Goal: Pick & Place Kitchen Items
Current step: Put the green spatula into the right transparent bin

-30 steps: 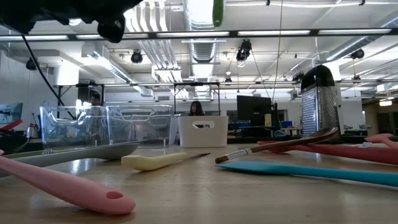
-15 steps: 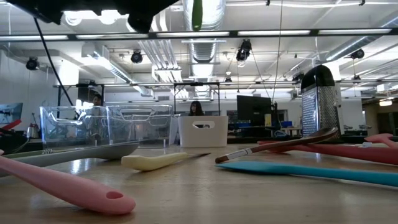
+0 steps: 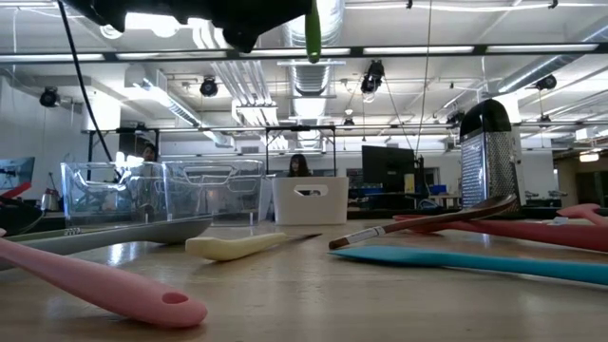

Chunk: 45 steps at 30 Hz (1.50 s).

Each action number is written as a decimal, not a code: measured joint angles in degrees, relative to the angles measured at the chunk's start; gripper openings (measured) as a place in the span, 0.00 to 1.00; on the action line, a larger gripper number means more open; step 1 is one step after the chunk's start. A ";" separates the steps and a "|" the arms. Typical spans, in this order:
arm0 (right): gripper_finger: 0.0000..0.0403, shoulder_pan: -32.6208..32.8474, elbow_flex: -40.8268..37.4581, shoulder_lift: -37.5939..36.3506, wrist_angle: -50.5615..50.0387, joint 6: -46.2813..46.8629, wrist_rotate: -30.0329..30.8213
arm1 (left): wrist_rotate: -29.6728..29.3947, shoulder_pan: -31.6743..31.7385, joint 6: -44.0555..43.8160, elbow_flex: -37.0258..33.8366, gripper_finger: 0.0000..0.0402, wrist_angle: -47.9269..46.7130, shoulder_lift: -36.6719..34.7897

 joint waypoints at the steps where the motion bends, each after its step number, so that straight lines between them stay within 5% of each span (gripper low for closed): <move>1: 0.03 0.00 0.01 0.00 0.05 -0.03 -0.02 | -0.18 0.00 0.00 -0.05 0.43 -0.74 -0.52; 9: 0.03 0.26 0.11 -0.17 -1.05 1.52 -1.34 | -2.88 0.29 0.35 -0.09 0.42 -10.48 -5.53; 37: 0.03 -0.07 0.11 -0.17 -1.03 0.55 -0.48 | 2.24 0.61 -0.90 3.80 0.41 -0.71 2.83; 41: 0.03 -0.11 0.11 -0.19 -1.17 0.55 -0.46 | 2.25 0.61 -0.92 4.50 0.31 -0.67 3.45; 45: 0.03 -0.09 0.11 -0.18 -1.20 0.31 -0.74 | 2.01 0.63 -1.53 4.52 0.08 -0.71 3.29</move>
